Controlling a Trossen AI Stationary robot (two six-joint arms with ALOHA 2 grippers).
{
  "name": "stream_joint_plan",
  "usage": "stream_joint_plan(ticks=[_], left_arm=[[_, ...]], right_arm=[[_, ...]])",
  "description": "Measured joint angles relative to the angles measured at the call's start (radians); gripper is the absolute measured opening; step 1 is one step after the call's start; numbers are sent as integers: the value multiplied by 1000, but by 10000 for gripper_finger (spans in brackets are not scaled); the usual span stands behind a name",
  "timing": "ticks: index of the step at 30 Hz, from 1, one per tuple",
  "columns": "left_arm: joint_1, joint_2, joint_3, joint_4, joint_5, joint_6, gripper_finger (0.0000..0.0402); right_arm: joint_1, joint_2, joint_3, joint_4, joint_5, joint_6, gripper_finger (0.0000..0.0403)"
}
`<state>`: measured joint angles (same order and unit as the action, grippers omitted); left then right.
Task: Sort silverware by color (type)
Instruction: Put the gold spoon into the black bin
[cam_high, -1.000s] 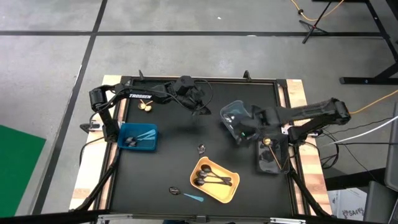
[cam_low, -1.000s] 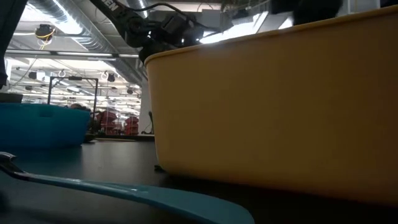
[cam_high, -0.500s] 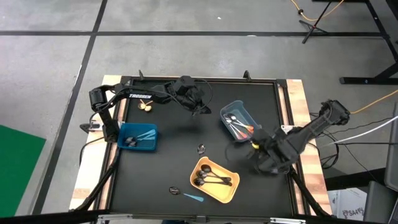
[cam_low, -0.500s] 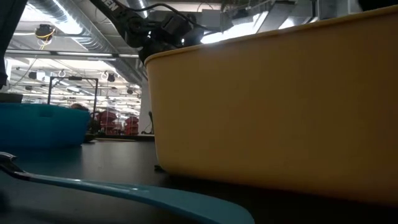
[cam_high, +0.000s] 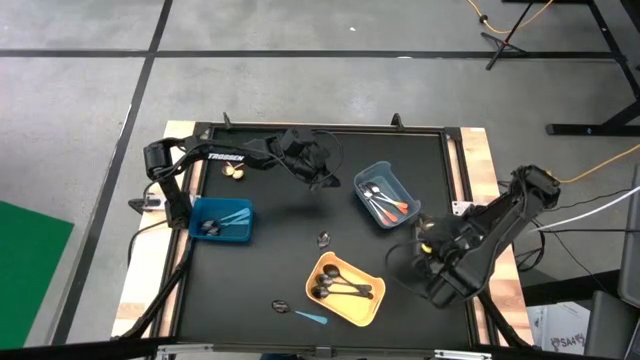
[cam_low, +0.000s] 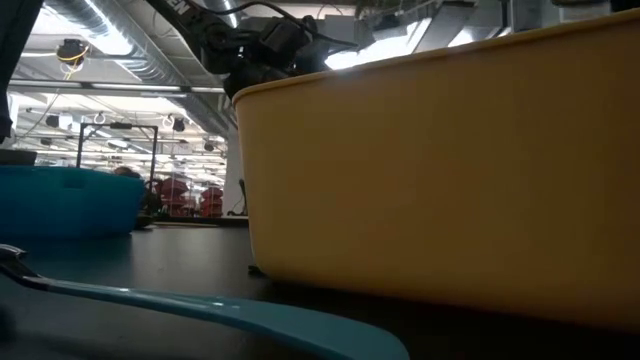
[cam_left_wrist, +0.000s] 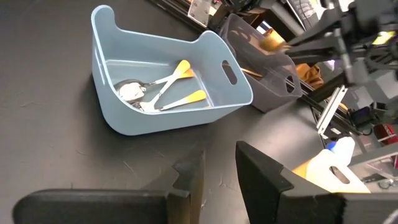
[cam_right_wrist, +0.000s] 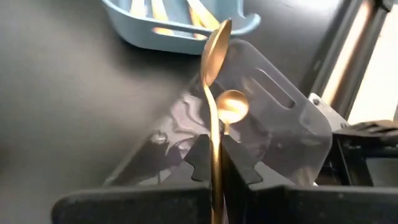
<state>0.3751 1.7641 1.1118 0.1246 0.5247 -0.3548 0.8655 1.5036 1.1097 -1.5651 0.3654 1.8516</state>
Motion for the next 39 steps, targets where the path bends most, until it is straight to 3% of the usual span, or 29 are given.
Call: stream_joint_plan(ticks=[8,15,26,31,39], left_arm=[[-4,0,0,0,-18,30,85],[2,-24,-2,-17,-106,214,85],[99,-238,-1,-478,-498,473,85],[198,-303,-1,-715,-537,448,85],[374,-300,0,-1002,-544,234,85]], right_arm=[[18,0,-181,108,16,104,5],[18,0,-291,247,-6,104,5],[18,0,-341,318,-45,101,5],[18,0,-341,318,-56,100,5],[18,0,-341,318,-72,100,5]])
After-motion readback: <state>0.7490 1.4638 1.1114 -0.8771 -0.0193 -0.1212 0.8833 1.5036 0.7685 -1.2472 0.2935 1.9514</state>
